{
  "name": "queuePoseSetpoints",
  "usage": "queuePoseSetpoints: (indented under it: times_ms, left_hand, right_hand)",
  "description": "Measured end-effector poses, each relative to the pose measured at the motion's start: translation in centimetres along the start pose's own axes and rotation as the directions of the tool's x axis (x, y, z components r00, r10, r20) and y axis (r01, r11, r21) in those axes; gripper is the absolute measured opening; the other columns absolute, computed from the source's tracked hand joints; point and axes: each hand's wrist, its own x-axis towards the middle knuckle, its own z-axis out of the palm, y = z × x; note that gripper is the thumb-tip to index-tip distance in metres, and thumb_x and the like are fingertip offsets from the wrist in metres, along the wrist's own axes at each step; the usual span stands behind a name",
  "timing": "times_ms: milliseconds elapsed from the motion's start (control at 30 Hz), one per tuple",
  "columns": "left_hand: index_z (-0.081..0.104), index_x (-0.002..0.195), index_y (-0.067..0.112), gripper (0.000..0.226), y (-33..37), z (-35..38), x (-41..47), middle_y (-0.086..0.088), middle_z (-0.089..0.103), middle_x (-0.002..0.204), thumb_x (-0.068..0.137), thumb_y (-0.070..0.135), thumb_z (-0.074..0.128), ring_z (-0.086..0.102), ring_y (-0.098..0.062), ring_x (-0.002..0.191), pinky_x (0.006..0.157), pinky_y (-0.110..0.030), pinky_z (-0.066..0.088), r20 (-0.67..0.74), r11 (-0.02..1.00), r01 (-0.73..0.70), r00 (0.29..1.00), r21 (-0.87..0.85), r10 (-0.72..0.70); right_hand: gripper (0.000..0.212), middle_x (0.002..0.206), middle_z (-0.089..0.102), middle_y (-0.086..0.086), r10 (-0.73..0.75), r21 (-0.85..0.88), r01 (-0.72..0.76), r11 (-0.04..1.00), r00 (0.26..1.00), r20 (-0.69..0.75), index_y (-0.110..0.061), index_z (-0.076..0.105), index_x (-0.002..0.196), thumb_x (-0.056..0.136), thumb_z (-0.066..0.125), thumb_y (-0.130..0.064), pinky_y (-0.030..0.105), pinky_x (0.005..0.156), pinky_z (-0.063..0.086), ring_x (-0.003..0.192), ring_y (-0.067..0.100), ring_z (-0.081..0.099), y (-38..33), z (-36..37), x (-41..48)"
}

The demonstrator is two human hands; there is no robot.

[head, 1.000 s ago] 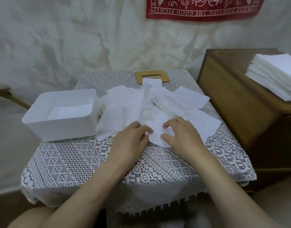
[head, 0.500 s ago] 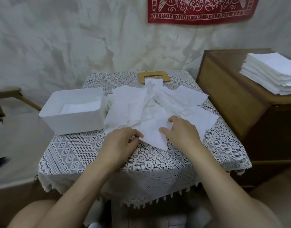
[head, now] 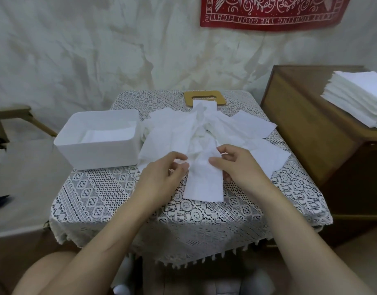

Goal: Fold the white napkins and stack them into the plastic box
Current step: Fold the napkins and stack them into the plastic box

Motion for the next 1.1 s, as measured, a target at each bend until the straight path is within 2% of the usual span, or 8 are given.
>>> queuePoseSetpoints:
  times_ms: [133, 200, 300, 433, 633, 800, 1000, 1100]
  left_hand:
    - [0.062, 0.128, 0.038, 0.034, 0.6, 0.5, 0.6, 0.019, 0.071, 0.111, 0.096, 0.047, 0.068, 0.069, 0.006, 0.088, 0.084, -0.028, 0.055, 0.054, 0.948, 0.072, 0.997, -0.309, -0.058]
    - [0.063, 0.121, 0.038, 0.028, 1.0, 0.6, 0.7, 0.017, 0.076, 0.108, 0.095, 0.045, 0.069, 0.071, 0.005, 0.093, 0.082, -0.023, 0.054, 0.120, 0.890, 0.142, 0.988, -0.432, -0.099]
    - [0.069, 0.109, 0.022, 0.014, 1.5, 0.7, 0.9, 0.002, 0.081, 0.100, 0.096, 0.027, 0.071, 0.076, -0.010, 0.090, 0.079, -0.025, 0.057, 0.180, 0.775, 0.250, 0.968, -0.580, -0.177]
    - [0.070, 0.095, 0.006, 0.010, 1.1, 1.0, 1.1, -0.022, 0.074, 0.101, 0.094, 0.016, 0.073, 0.072, -0.021, 0.083, 0.081, -0.037, 0.056, 0.099, 0.800, 0.207, 0.978, -0.563, -0.183]
    - [0.072, 0.112, 0.012, 0.014, 1.1, 0.6, 1.2, -0.005, 0.081, 0.103, 0.100, 0.012, 0.065, 0.078, -0.022, 0.093, 0.079, -0.035, 0.063, 0.110, 0.712, 0.241, 0.968, -0.659, -0.225]
    - [0.072, 0.111, 0.015, 0.014, -0.4, -0.6, 1.7, -0.003, 0.080, 0.106, 0.102, 0.011, 0.062, 0.077, -0.022, 0.096, 0.083, -0.039, 0.062, 0.054, 0.699, 0.256, 0.953, -0.668, -0.297]
    - [0.073, 0.106, 0.021, 0.016, -1.9, -2.1, 2.4, 0.003, 0.081, 0.102, 0.103, 0.014, 0.059, 0.078, -0.021, 0.094, 0.082, -0.043, 0.062, 0.025, 0.701, 0.270, 0.940, -0.660, -0.339]
    - [0.073, 0.110, 0.022, 0.018, -2.0, -2.3, 2.7, 0.004, 0.080, 0.104, 0.104, 0.013, 0.058, 0.078, -0.019, 0.095, 0.081, -0.041, 0.062, 0.017, 0.705, 0.268, 0.940, -0.656, -0.341]
  right_hand:
    - [0.009, 0.095, 0.076, 0.010, 0.000, 0.181, -0.013, 0.983, 0.998, 0.069, -0.012, 0.070, 0.104, 0.095, 0.069, -0.012, 0.033, 0.068, 0.042, 0.079, 0.020, 0.063, -0.1, -0.5, -0.2]
    - [0.018, 0.107, 0.077, 0.014, 0.018, 0.198, -0.030, 0.980, 0.998, 0.065, -0.009, 0.070, 0.112, 0.095, 0.069, -0.012, 0.036, 0.073, 0.045, 0.088, 0.025, 0.067, 0.1, -0.6, 0.1]
    - [0.009, 0.081, 0.075, 0.008, 0.044, 0.130, -0.046, 0.990, 0.999, 0.014, -0.006, 0.069, 0.103, 0.095, 0.068, -0.010, 0.028, 0.062, 0.045, 0.066, 0.014, 0.063, 0.8, -0.7, 0.7]
    - [0.016, 0.072, 0.070, 0.004, 0.058, 0.045, -0.056, 0.997, 0.997, -0.045, 0.004, 0.066, 0.094, 0.095, 0.069, -0.012, 0.025, 0.054, 0.046, 0.056, 0.012, 0.058, 1.5, -0.3, 1.3]
    - [0.014, 0.069, 0.068, 0.005, 0.034, 0.071, -0.035, 0.997, 0.999, 0.013, -0.008, 0.066, 0.083, 0.096, 0.067, -0.012, 0.021, 0.044, 0.042, 0.048, 0.012, 0.054, 0.9, 1.3, 2.0]
    - [0.015, 0.067, 0.065, 0.003, 0.095, 0.142, -0.080, 0.987, 0.989, -0.109, -0.011, 0.069, 0.084, 0.096, 0.070, -0.020, 0.026, 0.045, 0.042, 0.052, 0.015, 0.050, 0.5, 2.8, 5.1]
    - [0.027, 0.074, 0.073, -0.005, -0.005, -0.108, -0.024, 0.994, 0.965, -0.262, -0.023, 0.068, 0.087, 0.091, 0.069, -0.049, 0.029, 0.051, 0.046, 0.051, 0.008, 0.062, 0.2, 4.1, 8.8]
    - [0.034, 0.054, 0.063, -0.014, -0.038, -0.182, -0.016, 0.983, 0.957, -0.287, -0.025, 0.058, 0.064, 0.092, 0.067, -0.044, 0.039, 0.066, 0.051, 0.064, 0.022, 0.067, 0.3, 4.5, 10.0]
